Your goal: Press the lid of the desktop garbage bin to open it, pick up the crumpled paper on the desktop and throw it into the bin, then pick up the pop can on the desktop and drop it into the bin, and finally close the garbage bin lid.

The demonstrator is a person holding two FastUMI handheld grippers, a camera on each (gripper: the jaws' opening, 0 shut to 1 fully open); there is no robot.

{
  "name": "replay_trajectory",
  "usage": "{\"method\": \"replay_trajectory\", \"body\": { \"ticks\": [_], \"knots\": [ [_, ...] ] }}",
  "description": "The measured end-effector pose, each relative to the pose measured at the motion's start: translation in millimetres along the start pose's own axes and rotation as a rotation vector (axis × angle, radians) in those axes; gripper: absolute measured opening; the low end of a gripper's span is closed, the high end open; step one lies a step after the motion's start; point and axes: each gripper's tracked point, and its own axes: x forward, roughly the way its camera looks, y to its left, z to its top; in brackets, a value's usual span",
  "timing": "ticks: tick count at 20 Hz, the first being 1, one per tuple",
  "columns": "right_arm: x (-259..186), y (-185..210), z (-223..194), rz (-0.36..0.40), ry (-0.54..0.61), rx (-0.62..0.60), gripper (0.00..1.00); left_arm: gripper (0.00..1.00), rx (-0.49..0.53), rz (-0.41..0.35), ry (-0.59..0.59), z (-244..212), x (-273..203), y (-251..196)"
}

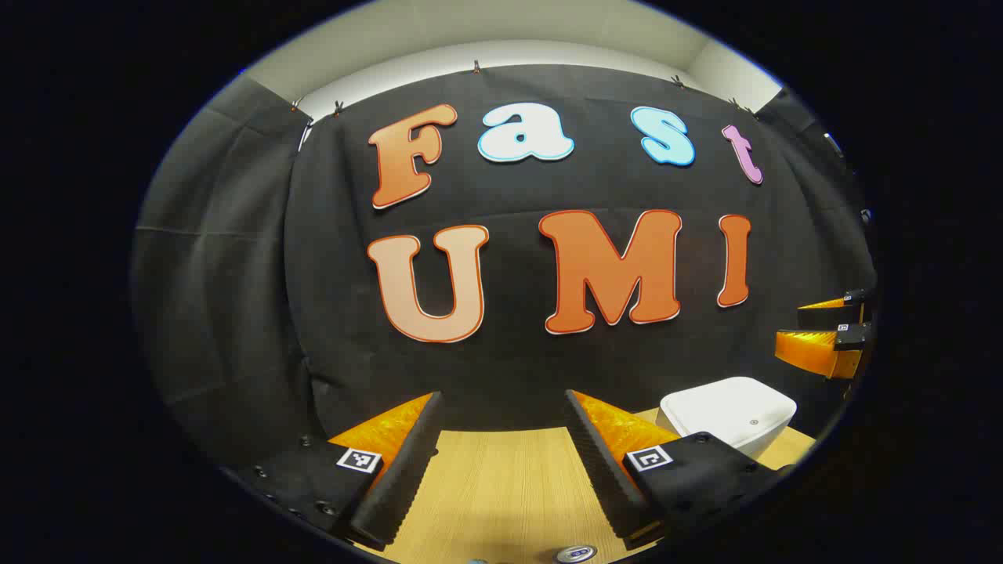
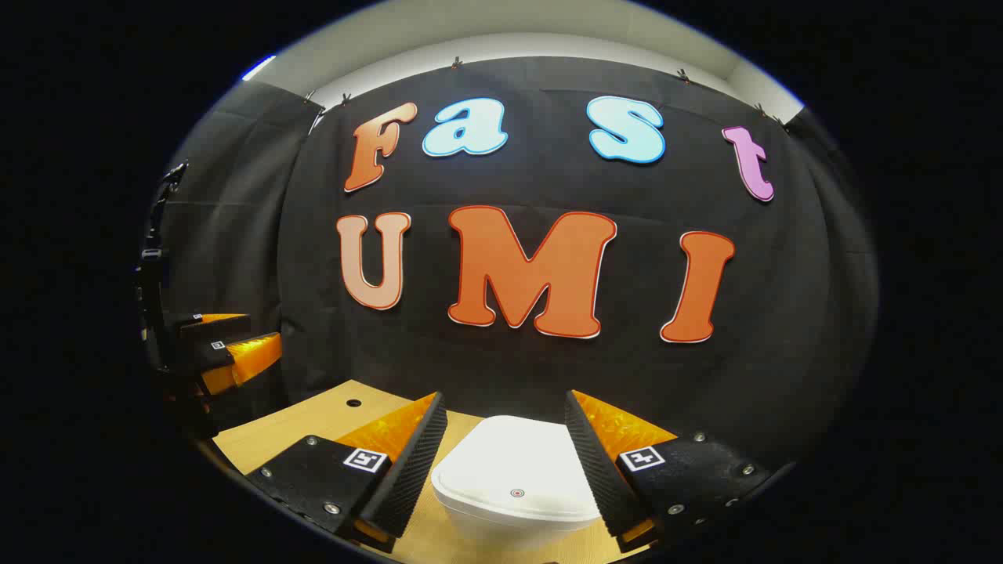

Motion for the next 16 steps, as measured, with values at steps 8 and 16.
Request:
{"method": "replay_trajectory", "body": {
  "ticks": [8,16],
  "knots": [
    [1.6,0.9,0.6,0.016,0.005,0.010,0.92,0.98,0.010,-0.011,-0.003,1.4,-0.4,-3.5],
    [-0.3,1.2,-3.9,0.028,0.019,0.024,0.81,0.98,0.015,0.008,0.010,-2.2,-6.0,1.3]
  ]
}}
